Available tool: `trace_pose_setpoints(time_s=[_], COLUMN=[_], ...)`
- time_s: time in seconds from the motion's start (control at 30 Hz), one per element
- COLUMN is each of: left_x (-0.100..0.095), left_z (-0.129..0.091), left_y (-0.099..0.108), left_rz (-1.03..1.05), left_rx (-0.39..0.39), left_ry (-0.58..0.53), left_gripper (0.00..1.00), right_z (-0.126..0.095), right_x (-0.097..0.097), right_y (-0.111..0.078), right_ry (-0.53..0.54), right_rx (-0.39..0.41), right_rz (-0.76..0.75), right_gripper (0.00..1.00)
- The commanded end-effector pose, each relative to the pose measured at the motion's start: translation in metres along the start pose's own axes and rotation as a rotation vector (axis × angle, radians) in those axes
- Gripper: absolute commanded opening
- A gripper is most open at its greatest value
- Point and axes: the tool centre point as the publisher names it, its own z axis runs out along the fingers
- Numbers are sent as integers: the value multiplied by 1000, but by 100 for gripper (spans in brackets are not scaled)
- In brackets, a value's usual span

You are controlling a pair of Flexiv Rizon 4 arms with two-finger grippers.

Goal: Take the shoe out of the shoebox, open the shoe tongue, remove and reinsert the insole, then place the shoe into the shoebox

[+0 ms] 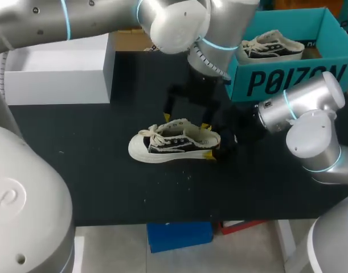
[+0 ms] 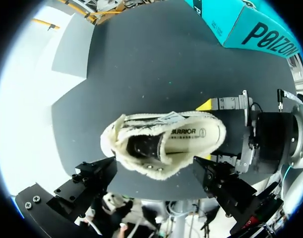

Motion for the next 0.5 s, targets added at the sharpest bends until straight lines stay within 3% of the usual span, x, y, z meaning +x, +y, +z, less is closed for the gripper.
trace_pose_setpoints(time_s=[0.03,0.5], left_x=[11,13], left_z=[12,40], left_y=[4,-9], left_rz=[-3,6], left_rx=[20,37], left_ry=[-36,-102], left_gripper=[100,100], right_z=[2,2], right_x=[-1,-1], right_y=[1,1], right_ry=[-1,-1], right_rx=[3,3], right_rz=[2,2], right_gripper=[0,0])
